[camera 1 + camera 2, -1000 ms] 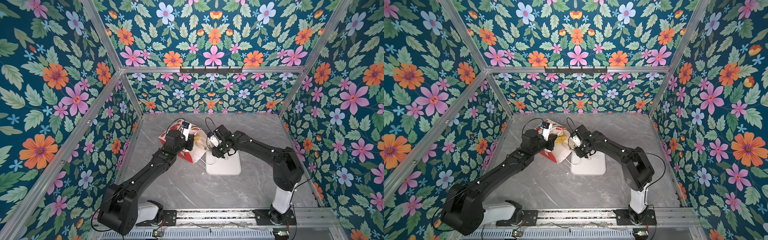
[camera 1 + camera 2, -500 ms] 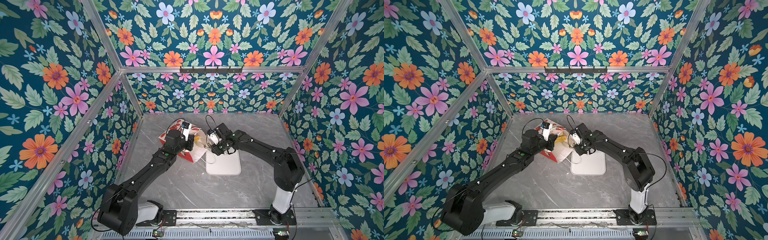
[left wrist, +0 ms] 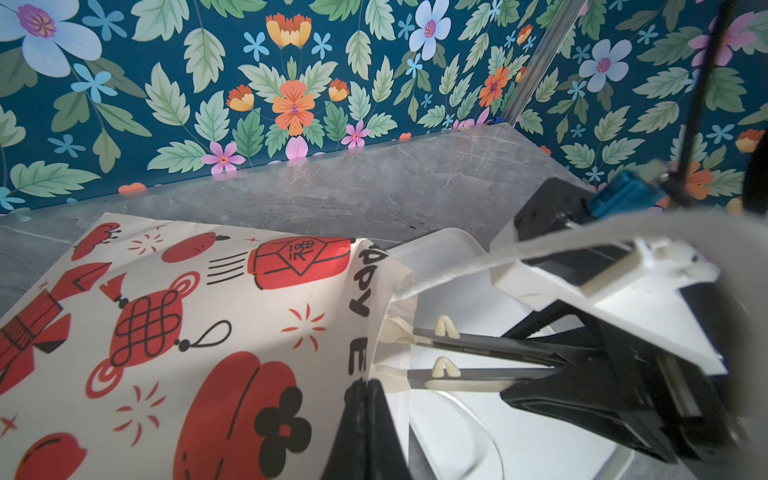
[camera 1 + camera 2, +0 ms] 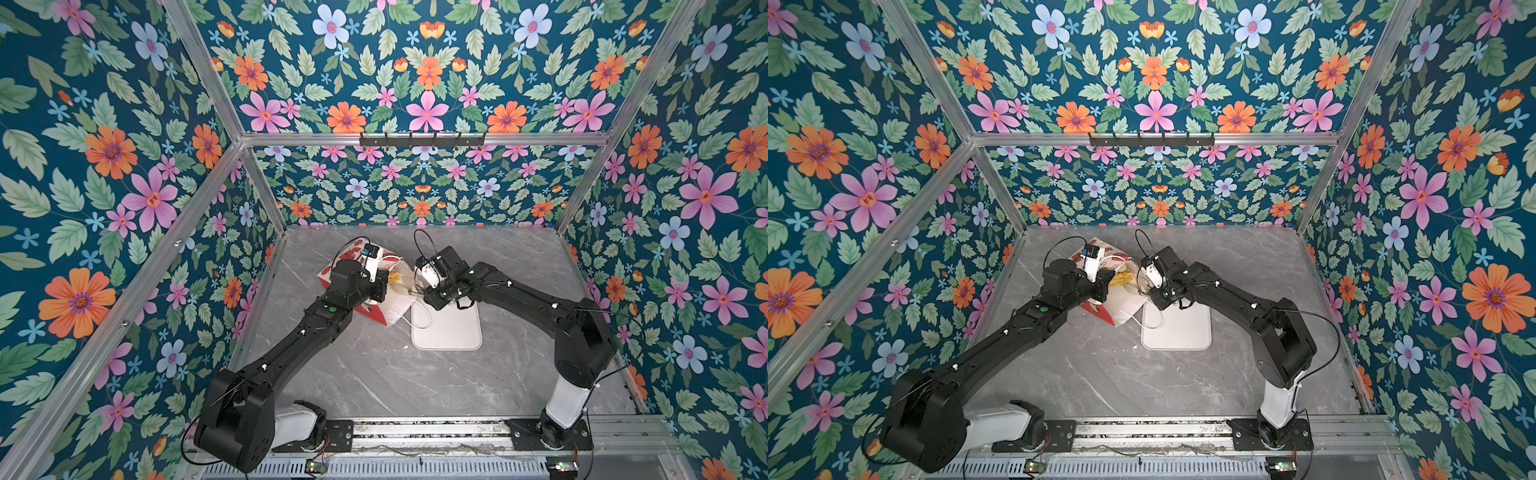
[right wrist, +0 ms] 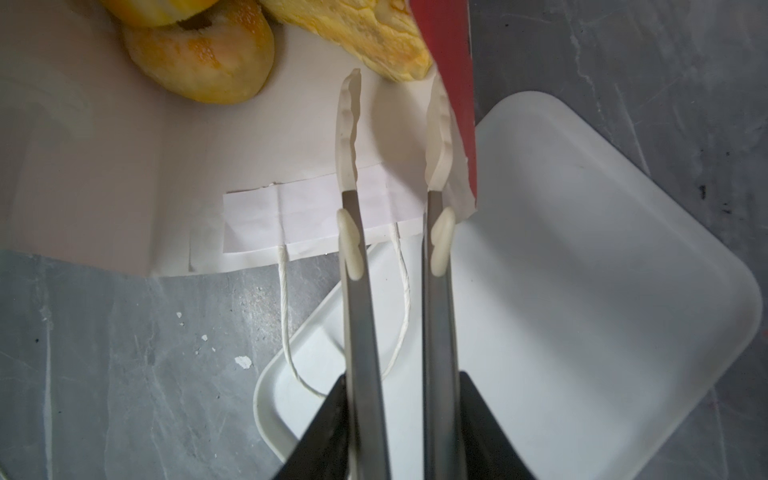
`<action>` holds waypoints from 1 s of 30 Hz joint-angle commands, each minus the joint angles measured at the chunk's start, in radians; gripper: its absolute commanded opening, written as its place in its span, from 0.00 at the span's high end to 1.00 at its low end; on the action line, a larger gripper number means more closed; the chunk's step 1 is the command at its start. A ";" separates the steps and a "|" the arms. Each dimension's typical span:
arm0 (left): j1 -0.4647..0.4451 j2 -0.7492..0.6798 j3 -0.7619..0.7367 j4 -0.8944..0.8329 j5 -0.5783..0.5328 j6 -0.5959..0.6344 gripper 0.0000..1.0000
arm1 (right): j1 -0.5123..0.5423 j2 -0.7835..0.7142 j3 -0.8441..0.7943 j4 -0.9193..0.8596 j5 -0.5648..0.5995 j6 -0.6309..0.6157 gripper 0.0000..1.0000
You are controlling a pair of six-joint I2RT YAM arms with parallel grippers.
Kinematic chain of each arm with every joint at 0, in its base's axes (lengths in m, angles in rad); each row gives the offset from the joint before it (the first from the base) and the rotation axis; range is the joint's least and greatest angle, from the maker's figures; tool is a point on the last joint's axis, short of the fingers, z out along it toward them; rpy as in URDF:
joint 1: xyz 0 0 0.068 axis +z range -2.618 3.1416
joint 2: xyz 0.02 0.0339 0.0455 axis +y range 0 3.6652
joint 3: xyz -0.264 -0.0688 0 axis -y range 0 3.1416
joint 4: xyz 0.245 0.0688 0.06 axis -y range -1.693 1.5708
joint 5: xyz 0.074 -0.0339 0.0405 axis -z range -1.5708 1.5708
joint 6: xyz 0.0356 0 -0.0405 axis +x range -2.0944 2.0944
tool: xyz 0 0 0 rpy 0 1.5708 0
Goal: Take the fake bread out of the paper bag
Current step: 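Carry the tongs with the right gripper into the tilted bag opening, then pinch a yellow bread stick with the tongs in the right gripper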
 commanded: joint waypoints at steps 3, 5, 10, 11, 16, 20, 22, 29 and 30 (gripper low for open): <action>0.001 -0.009 -0.002 0.035 0.020 0.001 1.00 | 0.000 -0.005 -0.002 0.088 0.022 -0.001 0.61; 0.000 -0.008 -0.002 0.037 0.023 0.000 1.00 | 0.000 0.008 0.012 0.084 0.023 0.004 0.61; 0.000 -0.002 -0.002 0.039 0.029 0.000 1.00 | 0.001 0.007 0.009 0.111 0.024 0.018 0.61; 0.000 -0.003 -0.002 0.040 0.030 -0.002 1.00 | 0.001 0.011 0.009 0.114 0.023 0.017 0.61; 0.000 -0.006 -0.002 0.047 0.042 -0.003 1.00 | 0.001 0.039 0.017 0.120 -0.002 0.009 0.61; -0.001 -0.006 -0.002 0.049 0.044 -0.005 1.00 | 0.000 0.050 0.022 0.118 -0.049 -0.002 0.64; 0.000 -0.008 -0.005 0.052 0.042 -0.006 1.00 | -0.002 0.049 0.016 0.122 -0.061 -0.003 0.67; 0.000 -0.006 -0.007 0.054 0.031 -0.005 1.00 | -0.004 0.011 -0.015 0.132 -0.065 0.001 0.79; 0.000 -0.005 -0.007 0.055 0.029 -0.006 1.00 | -0.004 0.003 -0.020 0.129 -0.066 0.003 0.80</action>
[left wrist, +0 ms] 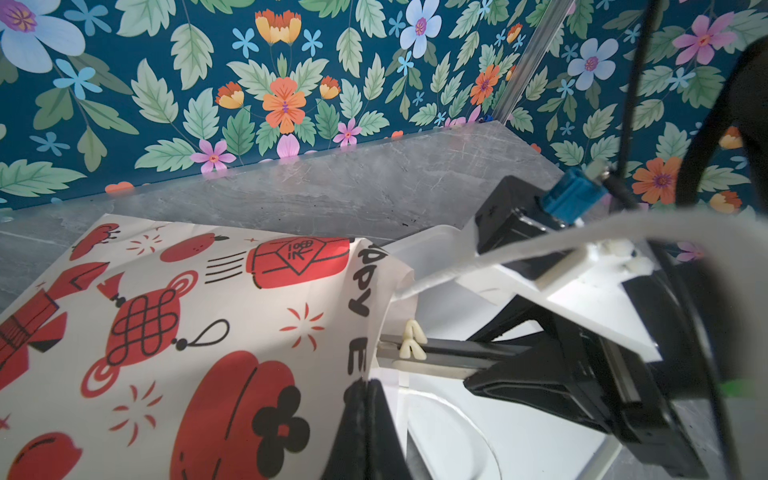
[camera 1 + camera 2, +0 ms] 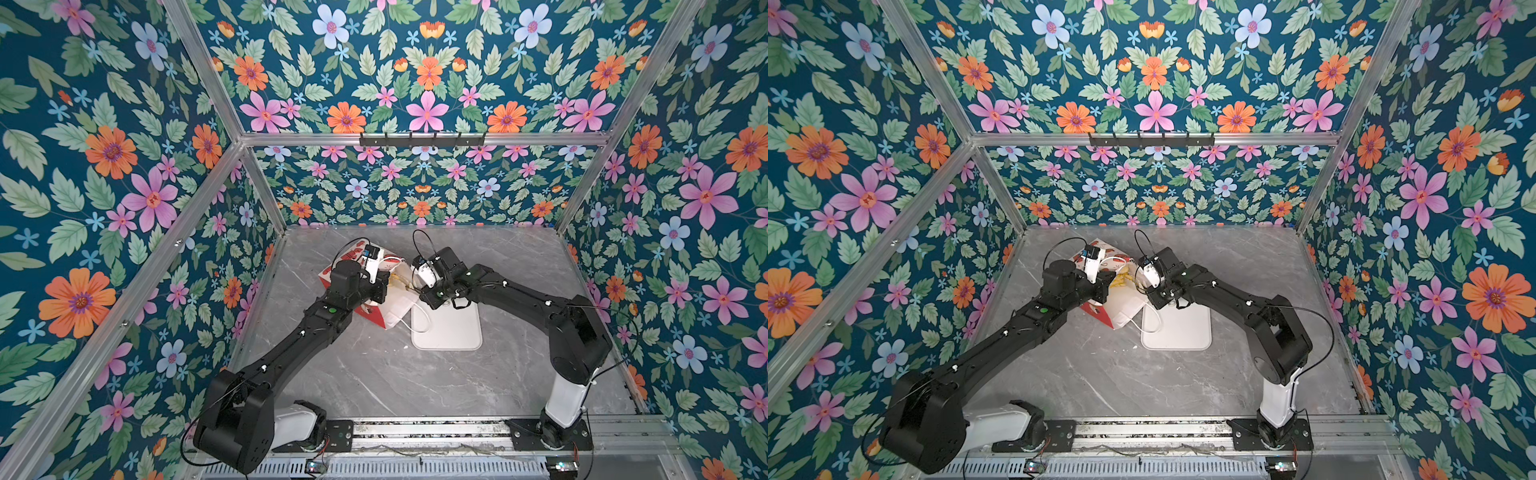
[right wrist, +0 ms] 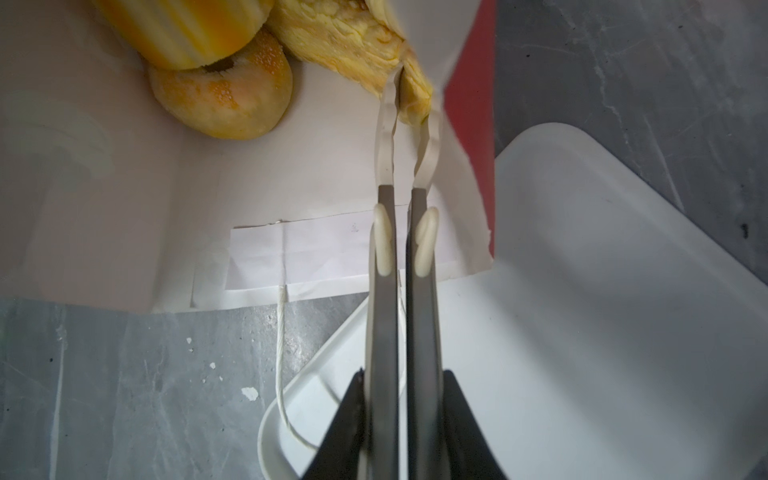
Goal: Take the fake bread out of the paper bag
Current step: 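Pinch a yellow bread stick with the tongs in the right gripper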
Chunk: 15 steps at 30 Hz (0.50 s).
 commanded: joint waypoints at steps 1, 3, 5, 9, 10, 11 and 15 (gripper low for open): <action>0.000 0.000 0.002 0.048 0.002 -0.009 1.00 | -0.001 -0.036 -0.012 0.033 -0.010 0.007 0.82; 0.000 0.007 0.005 0.048 -0.012 -0.015 1.00 | -0.001 -0.057 -0.023 0.026 -0.010 0.009 0.86; 0.000 0.019 0.012 0.048 -0.028 -0.024 1.00 | -0.001 -0.077 -0.027 0.003 -0.015 0.013 0.86; 0.000 0.039 0.025 0.057 -0.060 -0.040 1.00 | 0.000 -0.109 -0.034 -0.055 -0.025 0.023 0.86; 0.000 0.045 0.030 0.059 -0.069 -0.047 1.00 | -0.002 -0.116 -0.034 -0.072 -0.027 0.024 0.87; 0.000 0.051 0.035 0.062 -0.077 -0.052 1.00 | 0.000 -0.123 -0.036 -0.088 -0.030 0.025 0.87; 0.000 0.069 0.055 0.074 -0.100 -0.067 1.00 | 0.003 -0.146 -0.042 -0.137 -0.026 0.031 0.87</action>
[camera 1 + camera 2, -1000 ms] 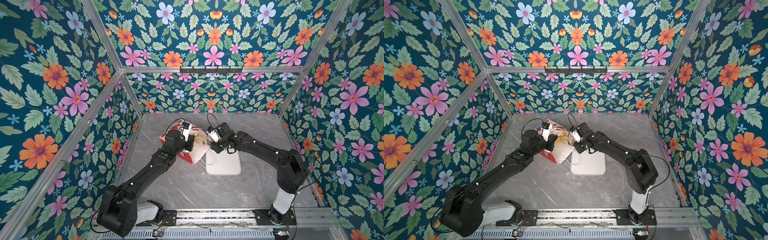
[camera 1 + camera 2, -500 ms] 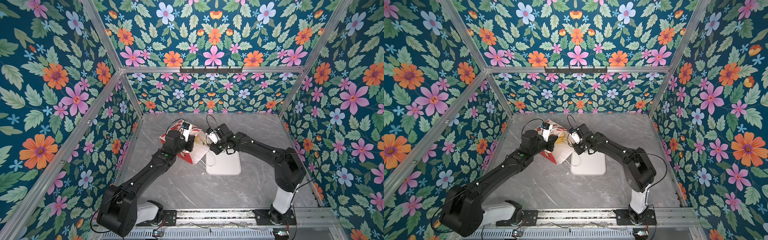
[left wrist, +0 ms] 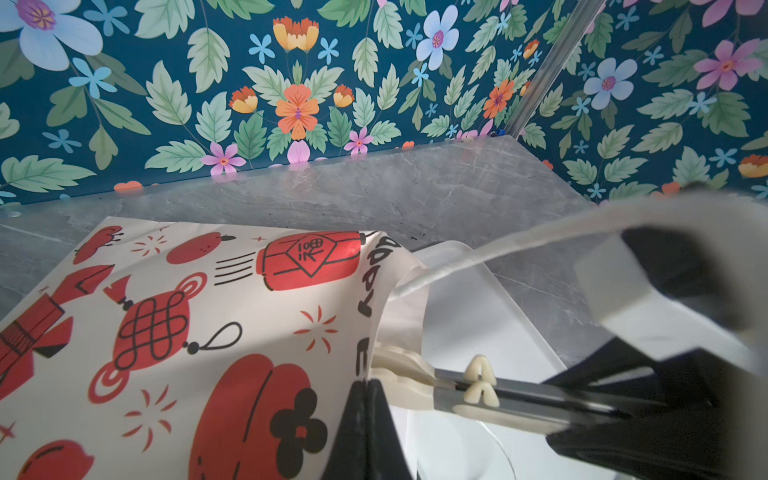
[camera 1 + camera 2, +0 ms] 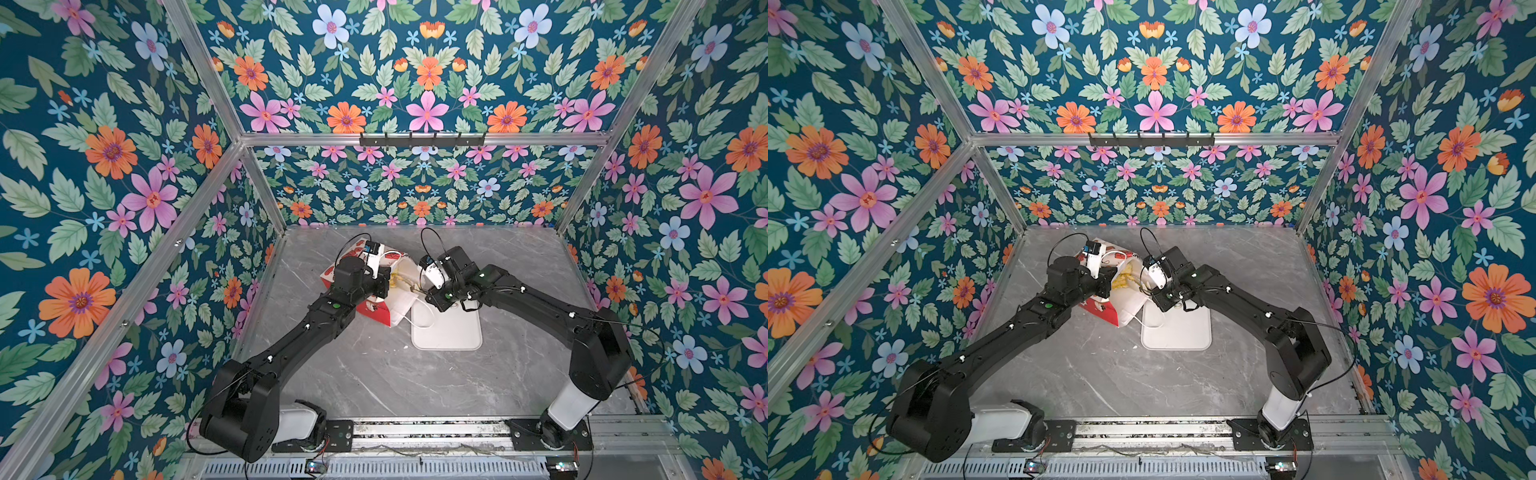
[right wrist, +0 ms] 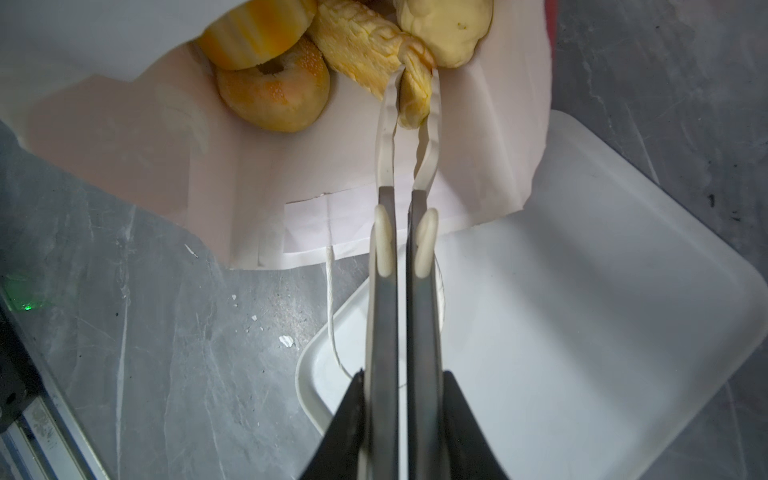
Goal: Take the fake bread out of the paper bag
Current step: 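Pinch a yellow bread stick with the tongs in the right gripper, then pull the bread stick out of the bag over the tray with the right gripper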
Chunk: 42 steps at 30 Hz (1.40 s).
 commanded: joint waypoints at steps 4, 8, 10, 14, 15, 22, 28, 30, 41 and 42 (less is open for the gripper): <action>0.002 0.019 0.025 0.051 -0.049 -0.032 1.00 | 0.005 -0.081 -0.019 -0.066 0.024 0.025 0.87; 0.001 0.019 0.028 0.056 -0.062 -0.036 1.00 | 0.005 -0.152 -0.053 -0.063 0.065 0.037 0.88; 0.002 0.019 0.028 0.056 -0.071 -0.038 1.00 | 0.005 -0.184 -0.061 -0.073 0.081 0.039 0.88; 0.003 0.021 0.028 0.056 -0.094 -0.046 1.00 | 0.005 -0.249 -0.081 -0.093 0.101 0.040 0.89; 0.003 0.022 0.028 0.058 -0.100 -0.050 1.00 | 0.005 -0.260 -0.084 -0.101 0.108 0.039 0.89; 0.004 0.027 0.029 0.059 -0.163 -0.073 1.00 | 0.005 -0.361 -0.113 -0.161 0.187 0.036 0.90; 0.014 0.037 0.034 0.055 -0.190 -0.086 1.00 | 0.005 -0.454 -0.133 -0.192 0.263 0.040 0.91; 0.018 0.042 0.035 0.055 -0.196 -0.087 1.00 | 0.005 -0.473 -0.131 -0.211 0.287 0.039 0.91; 0.036 0.060 0.043 0.029 -0.239 -0.092 1.00 | 0.005 -0.562 -0.113 -0.324 0.461 0.025 0.92; 0.037 0.061 0.042 0.030 -0.238 -0.093 1.00 | 0.004 -0.563 -0.113 -0.334 0.478 0.025 0.92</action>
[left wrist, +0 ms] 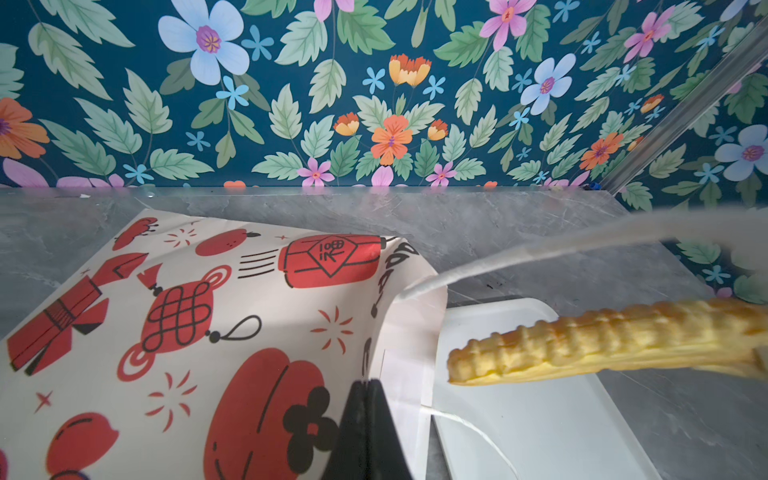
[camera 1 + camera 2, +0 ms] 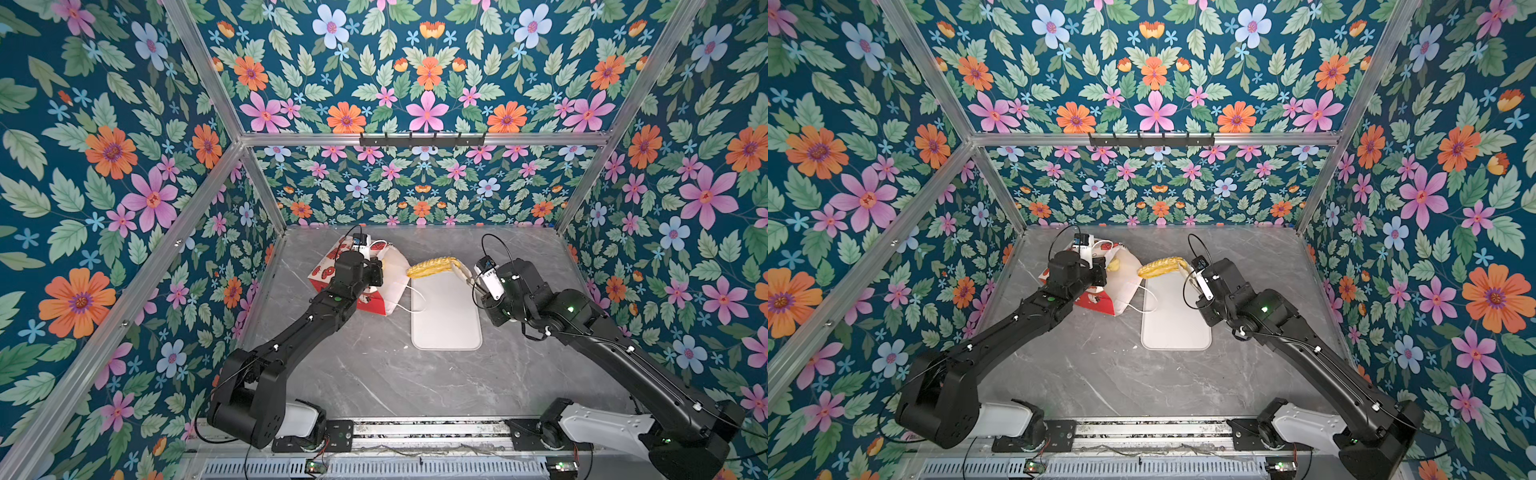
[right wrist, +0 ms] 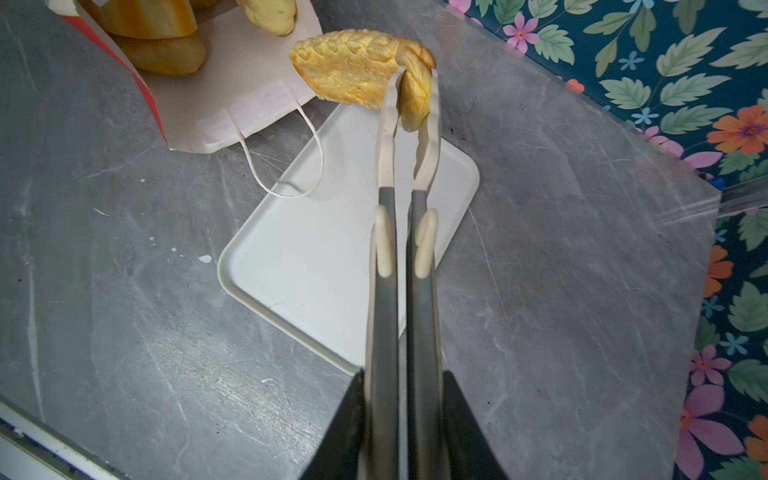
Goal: Take the fake bread out of the paper bag
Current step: 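Pull the bread stick out of the bag over the tray with the right gripper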
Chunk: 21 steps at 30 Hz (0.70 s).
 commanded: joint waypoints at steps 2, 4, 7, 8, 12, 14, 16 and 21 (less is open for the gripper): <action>0.009 -0.001 0.003 0.008 -0.025 -0.007 1.00 | 0.002 -0.011 0.003 -0.027 0.118 0.003 0.92; 0.011 -0.003 0.002 0.009 -0.022 -0.007 1.00 | 0.002 -0.009 -0.005 -0.029 0.139 0.005 0.92; 0.014 -0.008 0.000 0.010 -0.020 -0.006 1.00 | 0.002 0.006 -0.017 -0.031 0.165 0.004 0.92; 0.016 -0.009 -0.001 0.010 -0.019 -0.005 1.00 | 0.003 0.013 -0.021 -0.030 0.169 0.006 0.92; 0.018 -0.015 -0.006 0.008 -0.014 -0.003 1.00 | 0.004 0.028 -0.037 -0.009 0.186 0.005 0.92; 0.019 -0.018 -0.009 0.009 -0.012 -0.002 1.00 | 0.005 0.036 -0.042 0.005 0.186 0.002 0.92; 0.021 -0.021 -0.012 0.009 -0.007 -0.002 1.00 | 0.005 0.047 -0.045 0.018 0.195 -0.003 0.92; 0.022 -0.024 -0.018 0.011 -0.002 -0.002 1.00 | 0.013 0.072 -0.062 0.055 0.215 -0.013 0.92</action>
